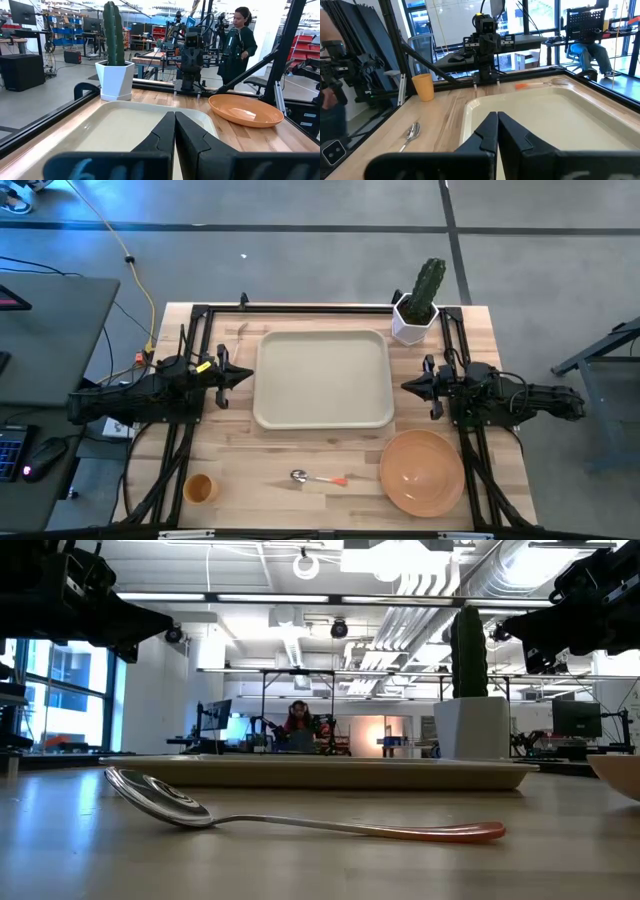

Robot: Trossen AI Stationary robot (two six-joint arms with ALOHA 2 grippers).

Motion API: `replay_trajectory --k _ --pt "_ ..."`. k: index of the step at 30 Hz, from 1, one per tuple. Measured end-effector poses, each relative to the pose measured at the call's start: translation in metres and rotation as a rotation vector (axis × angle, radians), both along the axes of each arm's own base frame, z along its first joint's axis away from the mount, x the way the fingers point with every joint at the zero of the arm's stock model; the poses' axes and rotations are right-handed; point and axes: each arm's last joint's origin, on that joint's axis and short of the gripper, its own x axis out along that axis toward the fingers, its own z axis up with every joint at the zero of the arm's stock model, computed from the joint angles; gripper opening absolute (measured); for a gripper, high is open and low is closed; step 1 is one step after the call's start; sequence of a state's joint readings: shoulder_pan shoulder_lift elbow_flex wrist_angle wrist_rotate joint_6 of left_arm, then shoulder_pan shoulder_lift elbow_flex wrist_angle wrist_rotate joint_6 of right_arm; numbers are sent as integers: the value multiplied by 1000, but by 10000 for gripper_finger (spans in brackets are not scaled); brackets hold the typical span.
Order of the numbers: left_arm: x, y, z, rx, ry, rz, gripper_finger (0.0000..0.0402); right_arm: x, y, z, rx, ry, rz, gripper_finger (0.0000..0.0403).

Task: Pick and place plate/cup/fork/spoon on tray

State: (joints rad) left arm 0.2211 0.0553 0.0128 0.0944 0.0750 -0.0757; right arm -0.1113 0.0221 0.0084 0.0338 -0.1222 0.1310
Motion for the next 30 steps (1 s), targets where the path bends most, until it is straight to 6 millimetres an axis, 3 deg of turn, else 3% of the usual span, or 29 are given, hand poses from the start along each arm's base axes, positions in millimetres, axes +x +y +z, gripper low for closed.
replay_trajectory --k 6,13,18,21,25,30 --pt "0 0 0 11 0 1 3 0 0 0 0 0 -1 0" --pt "-1 1 11 287 -68 69 3 0 0 0 0 0 0 0" --pt "-2 3 12 318 -65 131 3 0 0 0 0 0 0 0" --pt "-2 2 15 190 -118 117 3 0 -3 -1 -128 16 -90 0" --pt "-3 6 15 -133 -188 194 3 0 -6 -1 -294 33 -193 0" --pt "-3 7 14 -382 -260 211 3 0 -7 -1 -419 47 -210 0"
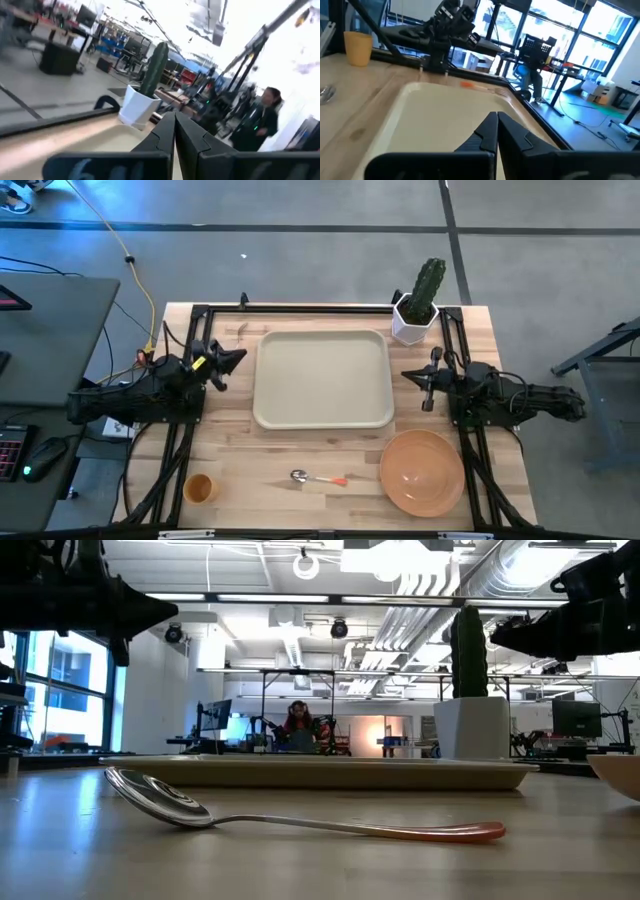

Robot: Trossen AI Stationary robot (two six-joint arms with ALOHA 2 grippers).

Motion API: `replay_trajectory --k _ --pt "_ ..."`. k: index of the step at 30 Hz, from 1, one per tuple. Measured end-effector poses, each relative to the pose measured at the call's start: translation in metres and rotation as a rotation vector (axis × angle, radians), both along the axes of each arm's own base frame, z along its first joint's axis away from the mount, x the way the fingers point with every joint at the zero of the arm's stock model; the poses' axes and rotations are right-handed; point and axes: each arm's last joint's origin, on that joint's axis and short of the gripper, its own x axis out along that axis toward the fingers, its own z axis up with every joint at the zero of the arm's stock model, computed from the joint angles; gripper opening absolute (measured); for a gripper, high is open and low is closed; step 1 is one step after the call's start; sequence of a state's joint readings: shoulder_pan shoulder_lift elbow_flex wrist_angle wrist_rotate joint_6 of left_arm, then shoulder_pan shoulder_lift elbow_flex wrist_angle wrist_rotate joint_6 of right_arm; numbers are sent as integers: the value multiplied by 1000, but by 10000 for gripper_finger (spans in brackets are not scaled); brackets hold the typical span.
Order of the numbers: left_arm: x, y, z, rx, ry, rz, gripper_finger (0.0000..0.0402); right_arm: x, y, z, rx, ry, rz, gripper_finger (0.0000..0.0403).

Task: Pick and place plate/cup/fork/spoon on tray
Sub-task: Put the orange plate on the gray tray

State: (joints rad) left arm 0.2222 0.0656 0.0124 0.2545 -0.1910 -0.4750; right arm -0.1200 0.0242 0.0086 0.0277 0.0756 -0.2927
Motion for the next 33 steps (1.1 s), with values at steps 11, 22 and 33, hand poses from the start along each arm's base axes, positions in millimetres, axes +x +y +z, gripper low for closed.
replay_trajectory --k 11,22,33 --pt "3 1 9 -296 -158 -13 3 -1 -2 14 552 -256 -40 0" --pt "28 10 27 -204 64 96 14 -3 -16 15 1228 -697 -337 0" --pt "37 37 52 -99 245 193 104 10 -17 16 1357 -682 -304 0"
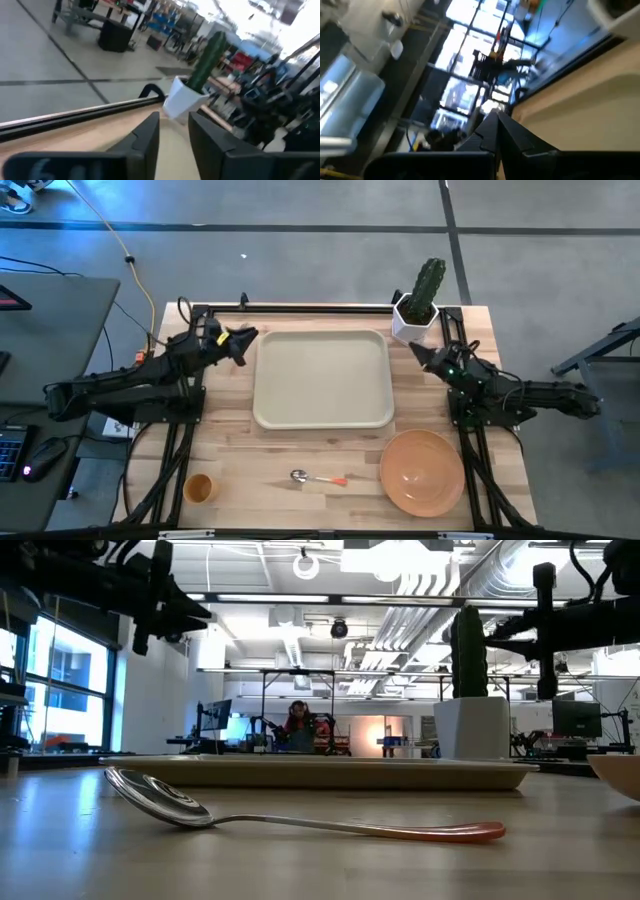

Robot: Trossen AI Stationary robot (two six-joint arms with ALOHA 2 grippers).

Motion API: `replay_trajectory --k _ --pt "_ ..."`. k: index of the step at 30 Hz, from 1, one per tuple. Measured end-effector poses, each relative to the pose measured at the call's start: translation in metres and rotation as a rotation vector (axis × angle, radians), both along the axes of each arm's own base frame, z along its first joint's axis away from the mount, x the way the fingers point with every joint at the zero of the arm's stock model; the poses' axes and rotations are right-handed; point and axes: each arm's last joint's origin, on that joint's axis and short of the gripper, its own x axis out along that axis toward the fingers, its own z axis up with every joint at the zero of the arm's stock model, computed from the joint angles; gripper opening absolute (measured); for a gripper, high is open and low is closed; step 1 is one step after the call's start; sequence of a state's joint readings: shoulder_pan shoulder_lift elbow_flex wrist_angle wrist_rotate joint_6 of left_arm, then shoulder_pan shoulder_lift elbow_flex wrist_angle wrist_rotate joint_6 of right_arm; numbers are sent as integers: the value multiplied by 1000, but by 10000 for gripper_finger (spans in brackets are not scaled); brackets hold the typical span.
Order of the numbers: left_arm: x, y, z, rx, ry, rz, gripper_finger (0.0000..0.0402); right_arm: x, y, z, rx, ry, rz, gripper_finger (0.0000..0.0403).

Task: Pick and place plate/cup/fork/spoon on tray
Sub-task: Put the orange plate on the gray tray

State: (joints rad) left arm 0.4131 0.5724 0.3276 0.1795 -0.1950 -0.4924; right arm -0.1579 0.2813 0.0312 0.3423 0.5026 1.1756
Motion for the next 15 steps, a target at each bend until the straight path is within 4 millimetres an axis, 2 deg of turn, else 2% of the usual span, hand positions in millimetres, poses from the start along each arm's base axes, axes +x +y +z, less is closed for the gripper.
replay_trajectory --k 4,10,15 --pt "1 8 3 35 105 -61 125 13 -1 18 -10 116 56 0" --pt "8 19 -5 26 161 -104 131 44 -5 51 -7 509 77 0" --pt "27 22 -17 16 207 -146 131 69 -9 70 -36 809 119 0"
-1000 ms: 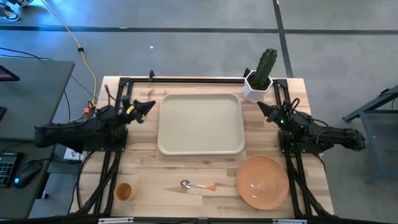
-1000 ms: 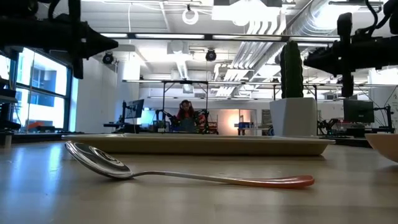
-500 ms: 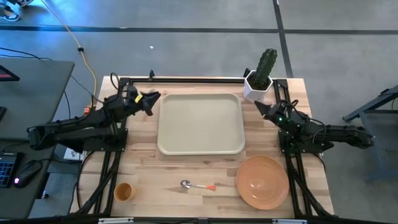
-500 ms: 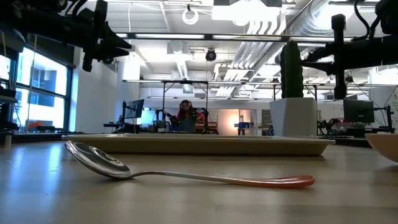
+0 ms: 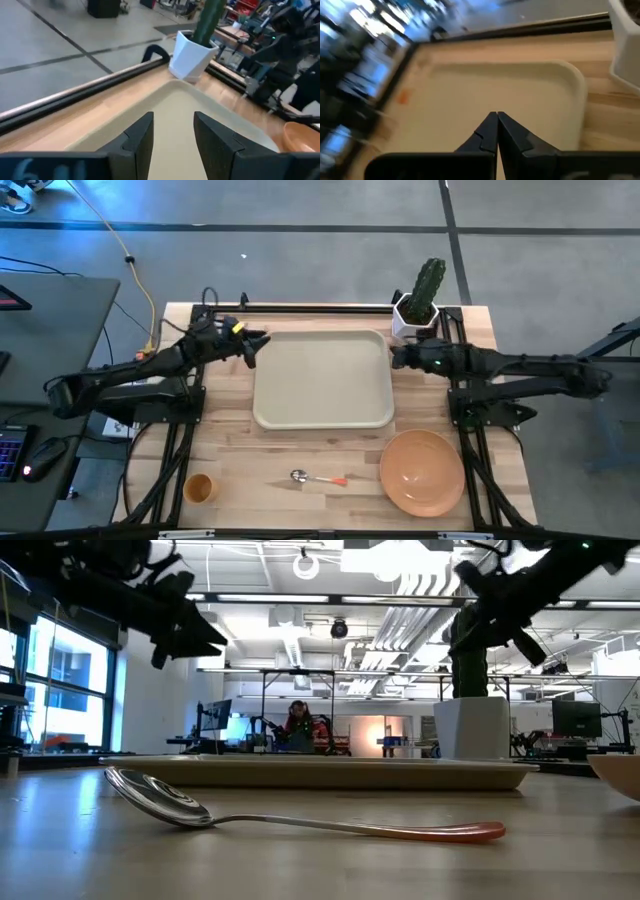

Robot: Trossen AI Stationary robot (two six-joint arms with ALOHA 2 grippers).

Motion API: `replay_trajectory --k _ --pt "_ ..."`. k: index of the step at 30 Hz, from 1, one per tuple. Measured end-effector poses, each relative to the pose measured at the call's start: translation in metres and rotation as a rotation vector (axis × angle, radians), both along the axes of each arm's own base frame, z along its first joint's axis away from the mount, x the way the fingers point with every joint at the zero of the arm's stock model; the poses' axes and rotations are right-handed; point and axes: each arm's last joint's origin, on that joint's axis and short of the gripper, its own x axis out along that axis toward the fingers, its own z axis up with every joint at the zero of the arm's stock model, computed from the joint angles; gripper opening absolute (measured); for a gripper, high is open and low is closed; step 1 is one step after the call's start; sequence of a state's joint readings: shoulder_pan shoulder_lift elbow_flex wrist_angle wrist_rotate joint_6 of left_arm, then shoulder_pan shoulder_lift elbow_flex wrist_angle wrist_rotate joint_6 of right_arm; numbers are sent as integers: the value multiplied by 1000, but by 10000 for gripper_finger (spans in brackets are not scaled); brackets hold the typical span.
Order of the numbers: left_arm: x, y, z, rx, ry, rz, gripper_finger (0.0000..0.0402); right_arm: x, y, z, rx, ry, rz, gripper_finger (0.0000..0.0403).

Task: Pick and place plate/cup/fork/spoon on tray
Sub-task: Put the orange plate on the gray tray

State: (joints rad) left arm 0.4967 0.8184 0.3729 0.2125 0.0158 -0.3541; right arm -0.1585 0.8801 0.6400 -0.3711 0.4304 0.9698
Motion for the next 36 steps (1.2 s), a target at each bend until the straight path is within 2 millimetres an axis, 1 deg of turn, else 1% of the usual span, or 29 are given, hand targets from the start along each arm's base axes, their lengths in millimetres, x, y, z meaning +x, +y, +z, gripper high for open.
replay_trajectory --k 3,6,8,11,13,16,18,20,23,28,30,33,35,36 --pt "16 -3 2 6 -50 -46 131 11 -1 8 -4 130 68 0" --pt "33 -8 8 10 -41 -71 131 19 0 12 5 238 173 4" --pt "45 -13 13 16 -38 -78 131 21 1 14 21 289 240 13" --pt "64 -22 19 26 -23 -97 131 21 4 18 68 318 321 40" --pt "78 -28 21 36 -2 -112 131 20 9 17 113 319 336 62" --pt "98 -38 19 33 26 -123 131 17 23 11 186 361 367 96" --pt "112 -45 19 -9 21 -119 131 13 36 4 221 411 395 115" --pt "127 -55 21 -54 6 -128 131 8 49 1 239 461 421 130" --pt "152 -76 20 -74 16 -176 131 0 65 -2 248 538 458 145" --pt "183 -113 15 -76 45 -228 131 -16 80 -7 239 689 522 157" --pt "192 -125 13 -90 46 -231 131 -20 85 -8 225 729 570 161" --pt "201 -140 9 -107 48 -231 131 -21 92 -8 216 740 658 166" --pt "206 -148 9 -115 43 -233 131 -19 96 -14 218 729 713 170" --pt "207 -152 9 -116 47 -232 131 -19 98 -21 227 737 737 172"
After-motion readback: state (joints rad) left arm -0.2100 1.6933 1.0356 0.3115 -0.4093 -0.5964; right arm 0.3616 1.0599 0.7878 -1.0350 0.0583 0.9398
